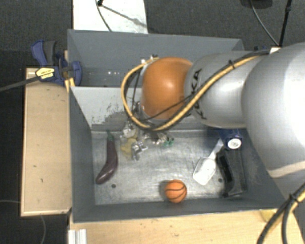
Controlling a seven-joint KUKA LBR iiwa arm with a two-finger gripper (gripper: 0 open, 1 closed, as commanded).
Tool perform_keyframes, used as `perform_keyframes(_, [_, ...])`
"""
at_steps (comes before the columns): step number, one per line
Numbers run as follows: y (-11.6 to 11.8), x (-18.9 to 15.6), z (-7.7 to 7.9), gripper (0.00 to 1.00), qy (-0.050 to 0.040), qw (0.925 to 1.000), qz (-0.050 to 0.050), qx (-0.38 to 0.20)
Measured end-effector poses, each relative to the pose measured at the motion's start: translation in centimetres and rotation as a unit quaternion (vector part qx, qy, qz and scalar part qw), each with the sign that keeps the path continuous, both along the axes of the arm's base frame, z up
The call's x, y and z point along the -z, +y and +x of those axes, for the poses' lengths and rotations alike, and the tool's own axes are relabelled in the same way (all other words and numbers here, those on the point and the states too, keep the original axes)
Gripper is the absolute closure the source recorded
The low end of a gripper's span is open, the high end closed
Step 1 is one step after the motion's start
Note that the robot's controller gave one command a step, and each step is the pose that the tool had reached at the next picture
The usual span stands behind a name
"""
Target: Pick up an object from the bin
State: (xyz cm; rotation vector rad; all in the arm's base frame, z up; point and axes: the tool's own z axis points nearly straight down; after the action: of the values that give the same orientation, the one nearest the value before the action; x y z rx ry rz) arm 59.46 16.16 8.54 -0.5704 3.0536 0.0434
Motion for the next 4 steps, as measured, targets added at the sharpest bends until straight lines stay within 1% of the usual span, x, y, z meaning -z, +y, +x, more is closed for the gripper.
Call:
perform_keyframes(1, [-0.6,-17.5,-1.4,1.0,0.0086,0.9996,-0.016,-0.024])
perform_keyframes(2, [-0.6,-17.1,-1.5,1.0,0.0122,0.9995,-0.016,-0.023])
perform_keyframes(3, [4.9,-7.4,-2.2,0.0,0.0092,0.99,-0.018,-0.14])
perform_keyframes(4, [6.1,-4.9,-2.5,0.0,0.0119,0.9861,-0.018,-0.165])
